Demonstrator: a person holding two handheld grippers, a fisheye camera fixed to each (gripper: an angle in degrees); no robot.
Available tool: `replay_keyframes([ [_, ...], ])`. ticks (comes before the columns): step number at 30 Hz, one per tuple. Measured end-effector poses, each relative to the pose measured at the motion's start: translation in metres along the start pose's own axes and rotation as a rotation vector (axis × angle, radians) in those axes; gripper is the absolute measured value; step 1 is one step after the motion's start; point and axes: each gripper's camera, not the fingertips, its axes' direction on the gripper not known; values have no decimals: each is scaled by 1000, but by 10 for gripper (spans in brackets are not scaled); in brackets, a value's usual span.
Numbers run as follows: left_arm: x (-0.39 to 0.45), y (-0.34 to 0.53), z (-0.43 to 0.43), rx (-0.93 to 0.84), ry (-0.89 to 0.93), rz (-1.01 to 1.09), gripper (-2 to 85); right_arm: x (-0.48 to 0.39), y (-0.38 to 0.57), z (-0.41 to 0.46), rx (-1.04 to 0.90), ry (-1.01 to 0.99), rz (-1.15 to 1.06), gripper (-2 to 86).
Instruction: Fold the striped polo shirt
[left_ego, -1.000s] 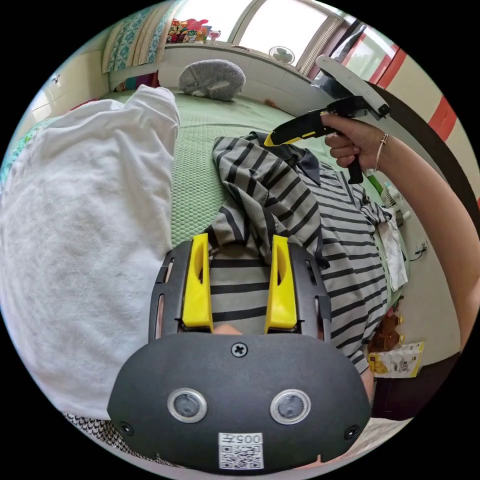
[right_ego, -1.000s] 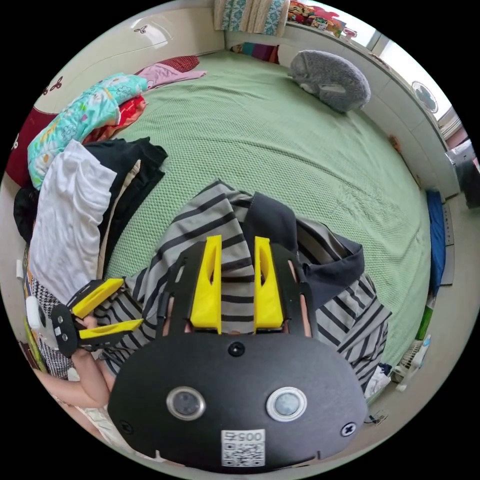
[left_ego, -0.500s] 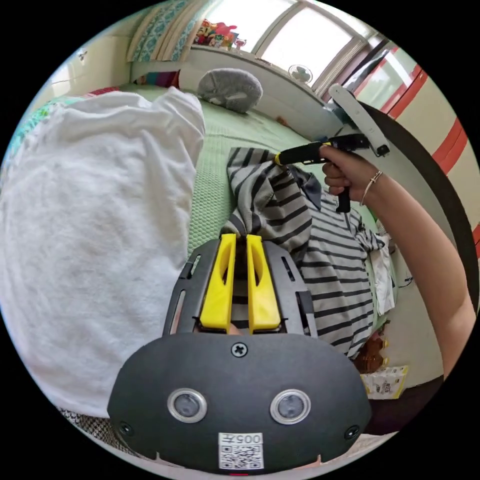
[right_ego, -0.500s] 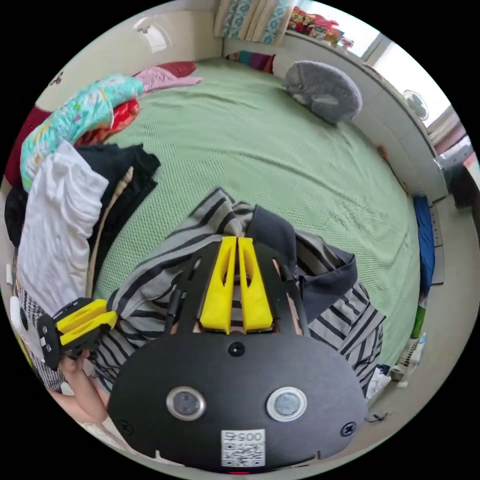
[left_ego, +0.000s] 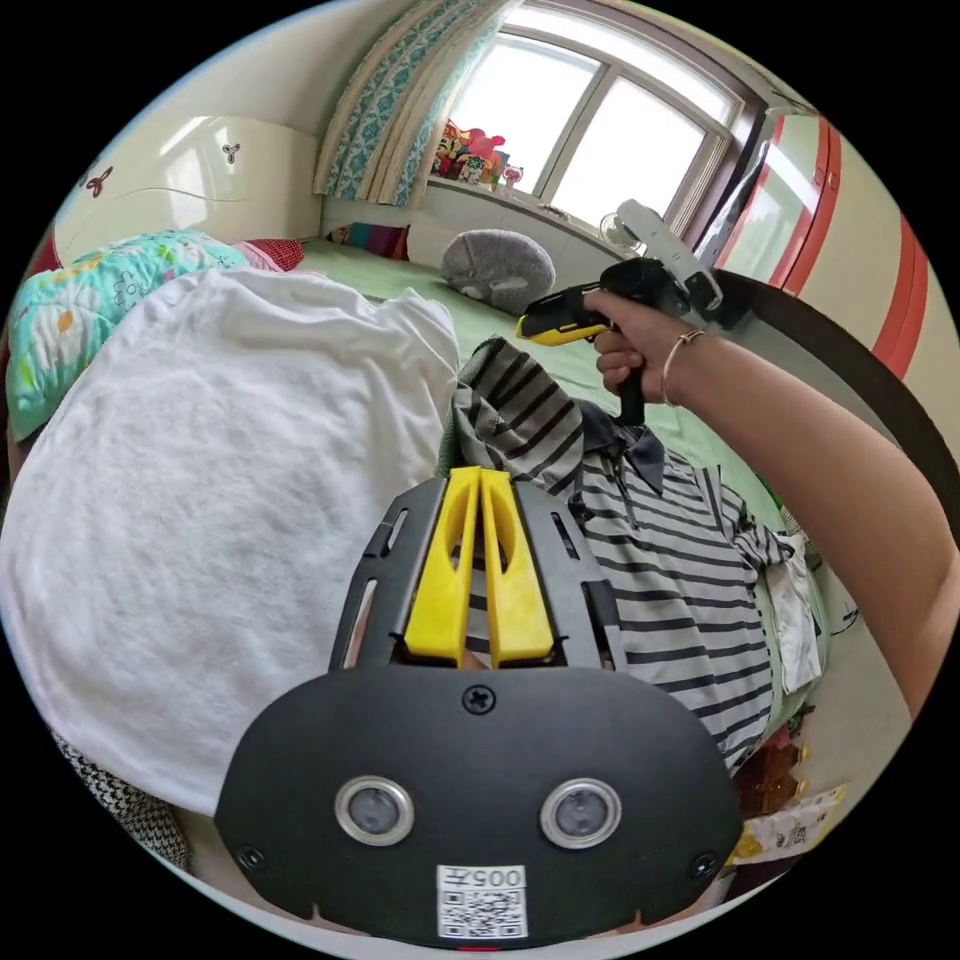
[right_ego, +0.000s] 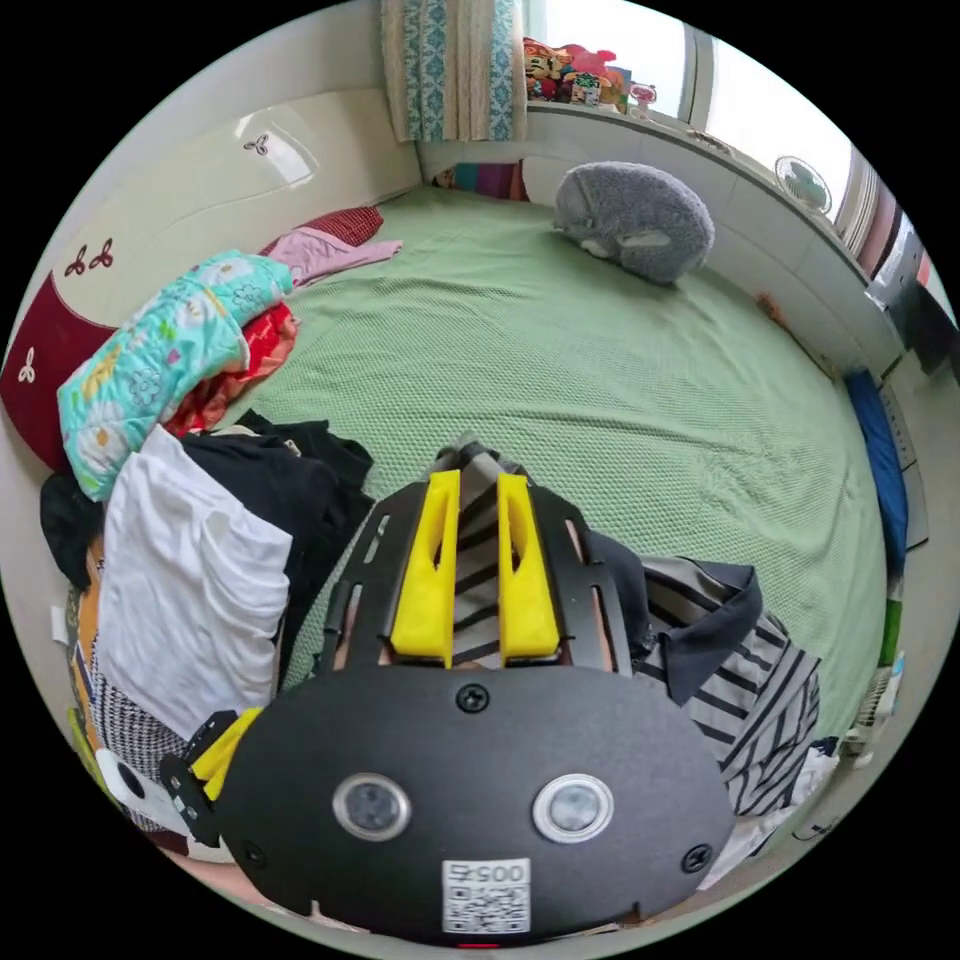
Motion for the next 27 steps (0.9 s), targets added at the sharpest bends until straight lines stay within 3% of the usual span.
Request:
replay_keyframes([
  [11,-3,-6,35,-105,17,-74,104,11,137,9,-204,-41,-166,73],
  [13,-3,-8,44,-127,-22,-104,97,6,152,25,-219,26,-182,54],
  [20,-1,-11,56,-183,-92,-149,47,3,166,15,-117,-15,-219,-12],
  [27,-25,-8,23,-38,30,-270,8,-24,211,-38,-56,-83,-260,-16],
])
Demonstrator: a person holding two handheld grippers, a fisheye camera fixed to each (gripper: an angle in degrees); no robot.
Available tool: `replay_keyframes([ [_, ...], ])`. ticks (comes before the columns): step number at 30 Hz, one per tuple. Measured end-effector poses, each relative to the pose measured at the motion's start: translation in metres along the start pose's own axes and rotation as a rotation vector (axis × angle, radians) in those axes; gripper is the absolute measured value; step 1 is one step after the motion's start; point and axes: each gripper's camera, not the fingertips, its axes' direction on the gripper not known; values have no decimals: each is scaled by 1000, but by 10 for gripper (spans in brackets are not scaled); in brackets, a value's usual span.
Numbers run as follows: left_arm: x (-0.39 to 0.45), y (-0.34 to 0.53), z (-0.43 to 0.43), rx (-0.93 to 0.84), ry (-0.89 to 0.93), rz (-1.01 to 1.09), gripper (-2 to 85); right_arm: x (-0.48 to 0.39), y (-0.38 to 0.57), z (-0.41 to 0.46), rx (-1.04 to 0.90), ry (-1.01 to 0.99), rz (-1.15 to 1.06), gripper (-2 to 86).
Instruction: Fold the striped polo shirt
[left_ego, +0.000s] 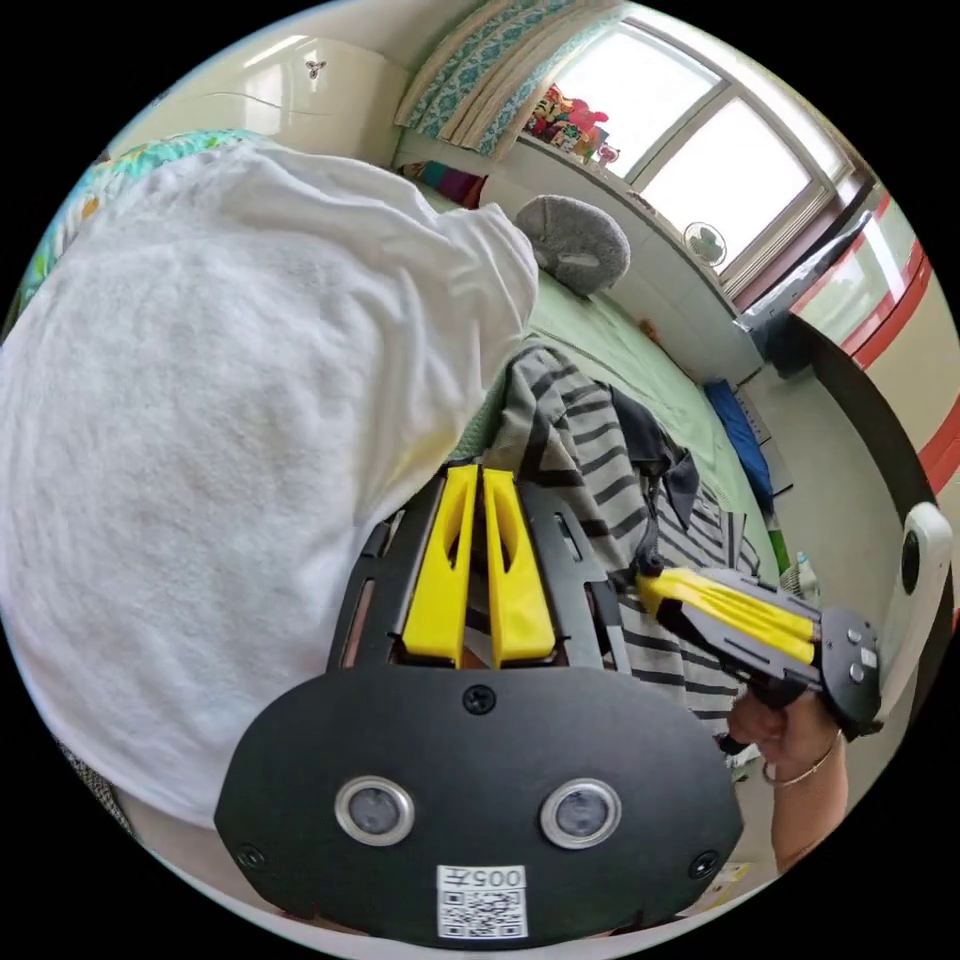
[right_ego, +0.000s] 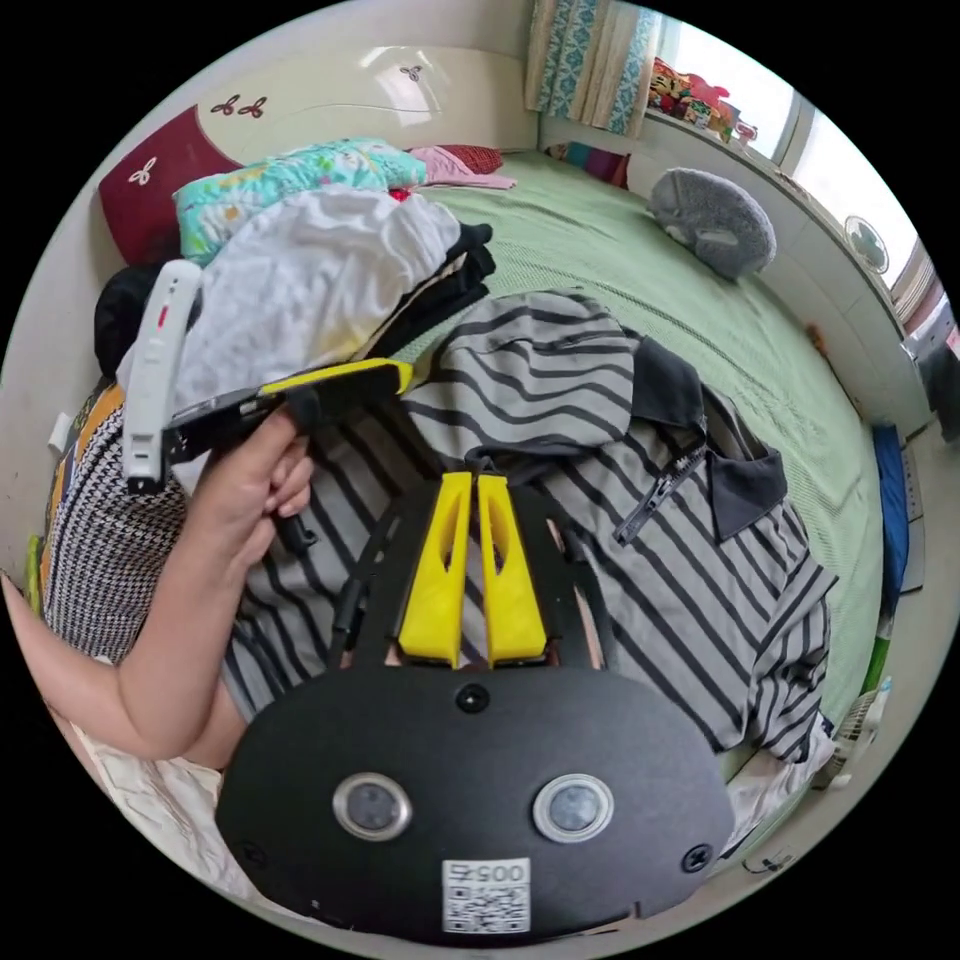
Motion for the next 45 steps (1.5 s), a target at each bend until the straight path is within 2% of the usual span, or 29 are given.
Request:
replay_keyframes([
  [2,-4,1,-10,45,28,6,2,-13,10,6,-22,-23,-16,-16],
  [6,-7,-1,-4,0,-10,5,-4,-21,18,36,-190,-6,-57,-11],
  [9,-6,-1,-4,-9,-30,16,-5,0,15,16,-110,-33,-34,10],
  [13,-7,2,-3,-7,-13,-19,-5,53,-12,-13,70,54,85,58],
  [18,-4,3,-3,-9,-32,-7,-5,110,-73,13,56,2,178,84],
  [24,-6,6,0,-9,-24,-14,-5,157,-131,55,11,-72,372,77],
  [28,1,9,1,-10,-63,13,-5,145,-134,100,-188,-6,279,8],
  [32,2,15,-6,53,-43,-14,-6,131,-128,81,13,3,252,-14],
  [36,10,23,-13,134,-81,-5,-5,134,-141,57,172,14,349,-14],
  [40,11,27,-7,124,-96,-17,-5,131,-156,73,54,-2,356,8],
  [45,11,33,-6,132,-52,-32,-3,119,-126,35,181,-33,263,42],
])
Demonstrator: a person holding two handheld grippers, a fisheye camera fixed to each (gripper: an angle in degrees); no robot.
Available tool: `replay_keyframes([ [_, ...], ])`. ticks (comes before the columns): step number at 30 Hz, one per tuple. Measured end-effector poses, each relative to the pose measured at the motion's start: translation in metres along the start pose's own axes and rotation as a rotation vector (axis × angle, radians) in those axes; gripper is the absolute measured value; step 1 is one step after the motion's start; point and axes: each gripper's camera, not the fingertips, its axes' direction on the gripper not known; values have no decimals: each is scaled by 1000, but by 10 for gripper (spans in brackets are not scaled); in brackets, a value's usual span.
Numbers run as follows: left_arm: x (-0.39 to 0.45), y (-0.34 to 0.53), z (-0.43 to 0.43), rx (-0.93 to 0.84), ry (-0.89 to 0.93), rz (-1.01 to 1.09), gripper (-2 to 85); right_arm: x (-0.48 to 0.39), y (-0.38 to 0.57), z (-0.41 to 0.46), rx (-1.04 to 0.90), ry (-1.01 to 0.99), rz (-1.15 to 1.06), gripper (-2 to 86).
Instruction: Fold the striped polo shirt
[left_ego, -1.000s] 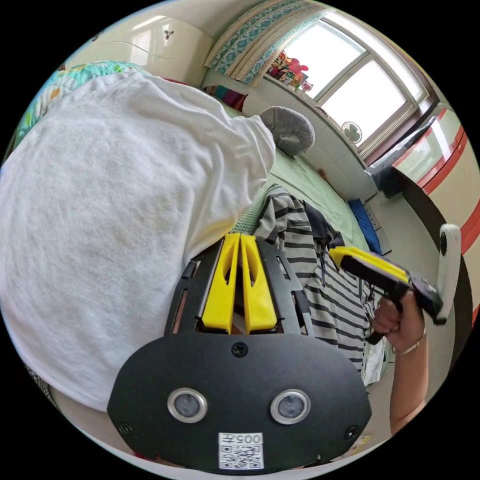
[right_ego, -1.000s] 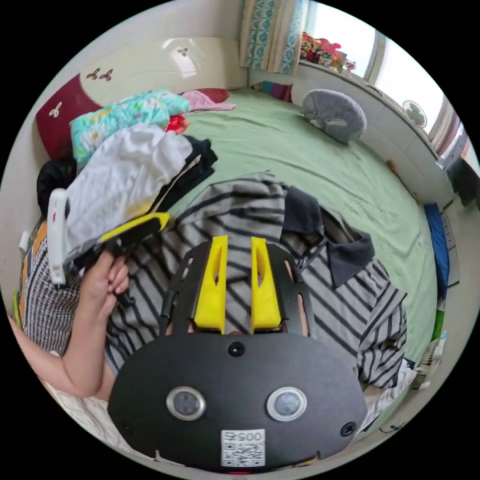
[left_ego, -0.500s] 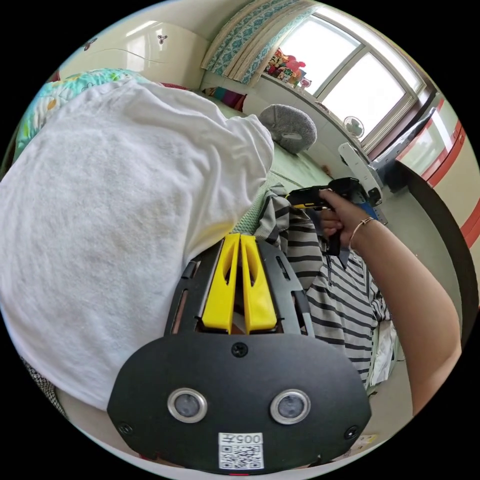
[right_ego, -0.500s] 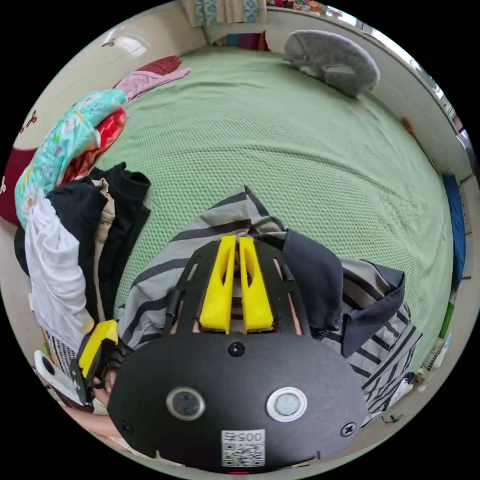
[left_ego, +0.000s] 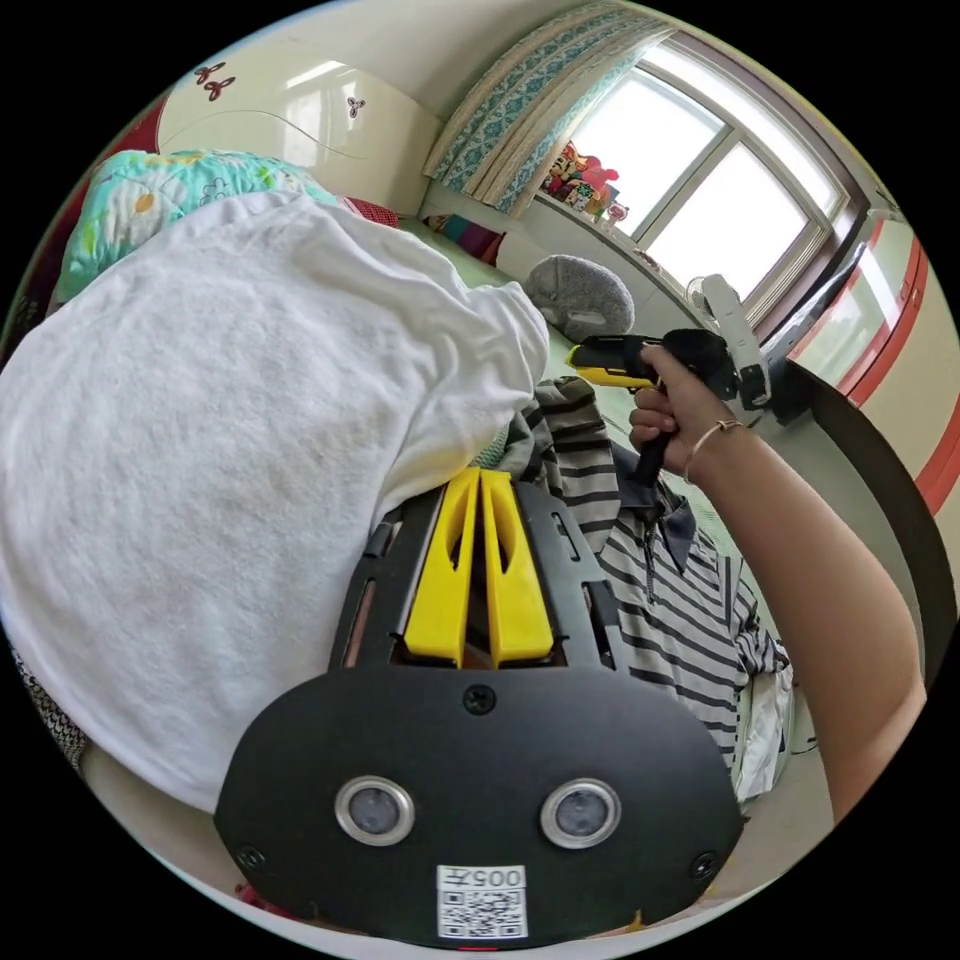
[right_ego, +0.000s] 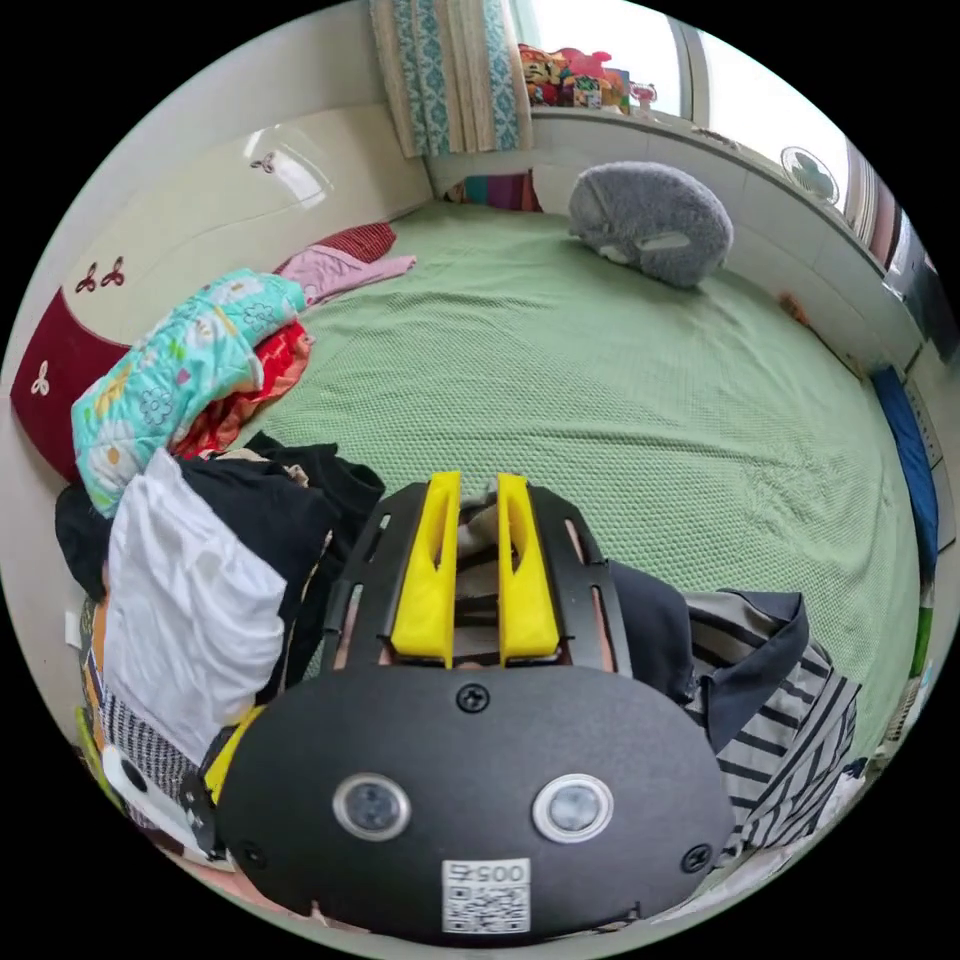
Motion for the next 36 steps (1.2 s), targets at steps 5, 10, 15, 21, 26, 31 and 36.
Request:
replay_keyframes([
  [5,26,15,-21,133,17,127,18,14,79,-35,-55,-7,-52,51],
  [10,80,39,-14,126,55,326,3,43,200,-65,-157,145,-22,73],
  [15,130,59,23,-119,224,508,18,115,260,-127,-173,259,189,87],
  [21,173,83,62,-330,317,651,74,244,303,-209,-59,420,612,76],
  [26,177,79,86,-413,335,627,77,303,336,-209,-50,351,905,68],
  [31,186,78,96,-389,265,661,68,304,344,-197,55,352,982,32],
  [36,200,81,117,-464,200,695,65,271,308,-203,143,375,817,0],
])
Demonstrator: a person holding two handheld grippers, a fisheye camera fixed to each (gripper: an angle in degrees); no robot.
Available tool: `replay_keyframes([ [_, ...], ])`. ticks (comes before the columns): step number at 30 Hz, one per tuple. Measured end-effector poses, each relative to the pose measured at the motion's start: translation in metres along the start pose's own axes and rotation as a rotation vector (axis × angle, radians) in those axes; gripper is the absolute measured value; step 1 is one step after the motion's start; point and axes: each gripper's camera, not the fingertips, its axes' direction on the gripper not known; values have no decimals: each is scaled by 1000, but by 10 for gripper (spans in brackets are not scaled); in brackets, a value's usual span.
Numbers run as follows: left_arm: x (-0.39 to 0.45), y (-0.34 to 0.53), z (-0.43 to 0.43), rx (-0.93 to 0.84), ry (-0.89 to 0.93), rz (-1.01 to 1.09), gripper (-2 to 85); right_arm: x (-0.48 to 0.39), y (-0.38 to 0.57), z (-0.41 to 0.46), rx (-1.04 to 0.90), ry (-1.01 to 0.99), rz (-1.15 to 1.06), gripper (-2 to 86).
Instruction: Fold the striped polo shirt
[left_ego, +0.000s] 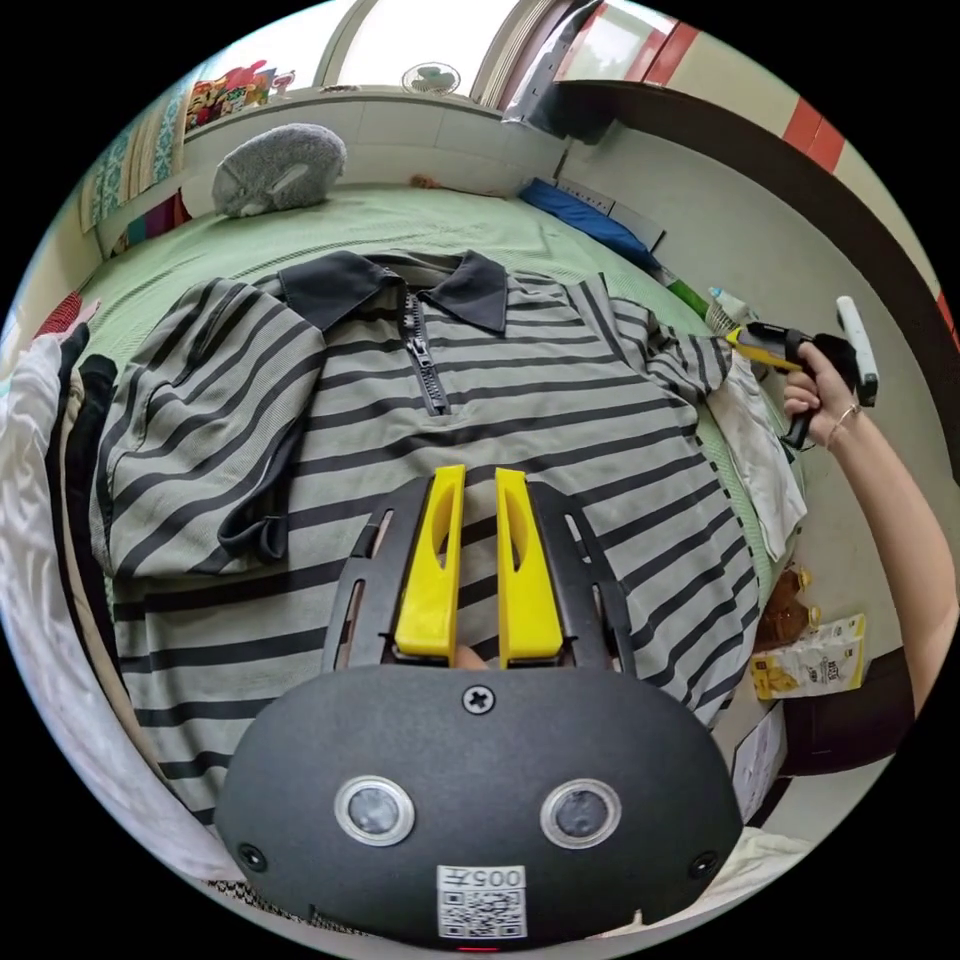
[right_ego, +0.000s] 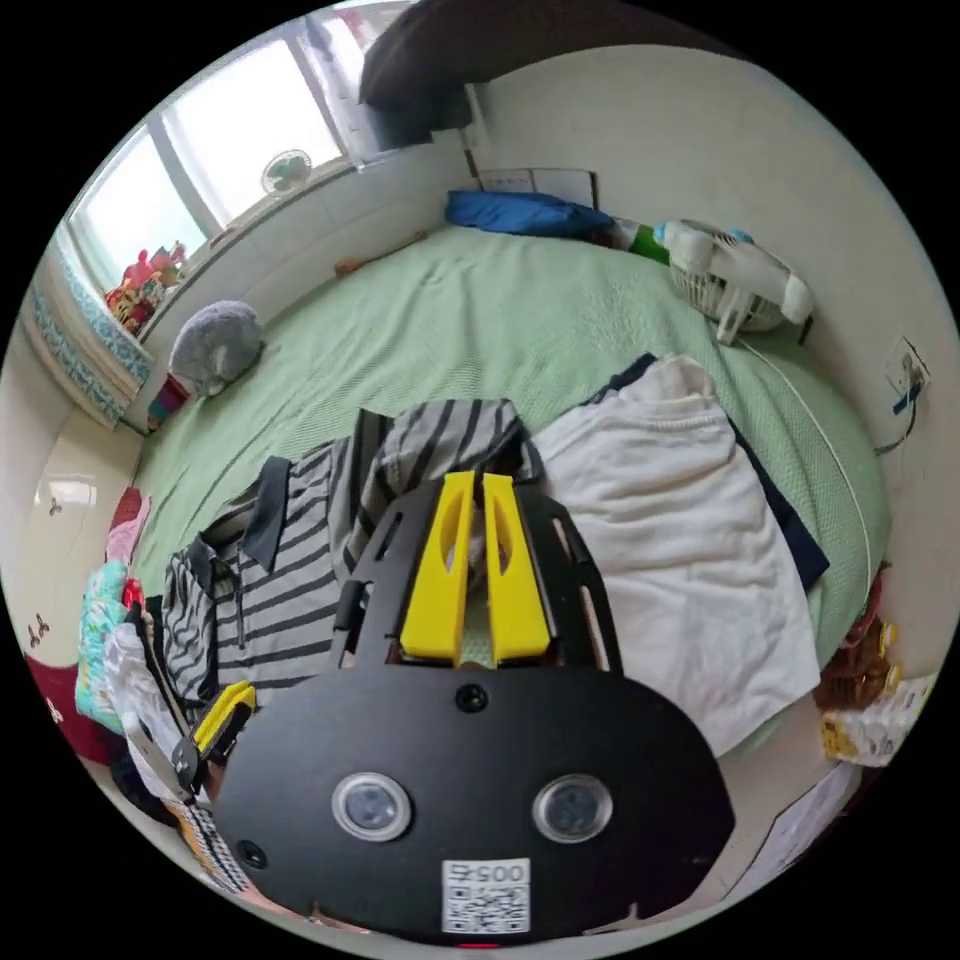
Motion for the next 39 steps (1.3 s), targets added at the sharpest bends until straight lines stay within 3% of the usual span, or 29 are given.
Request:
replay_keyframes([
  [5,-11,-8,1,6,45,-36,62,-110,28,-26,56,-93,-509,-9],
  [7,-18,-12,3,4,76,-60,62,-160,68,-24,-35,-176,-794,-7],
  [10,-24,-17,3,0,94,-75,62,-191,113,-5,-209,-261,-956,16],
  [15,-27,-26,5,-11,85,-67,63,-190,134,29,-394,-180,-987,60],
  [23,-37,-40,6,-21,102,-82,63,-221,86,5,-138,-217,-903,81],
  [29,-47,-47,3,-18,105,-97,63,-287,89,67,-202,-145,-942,75],
  [33,-51,-51,2,-20,110,-99,62,-293,82,112,-296,-43,-799,19],
  [39,-57,-56,1,-24,118,-113,62,-305,76,69,-116,-239,-724,33],
])
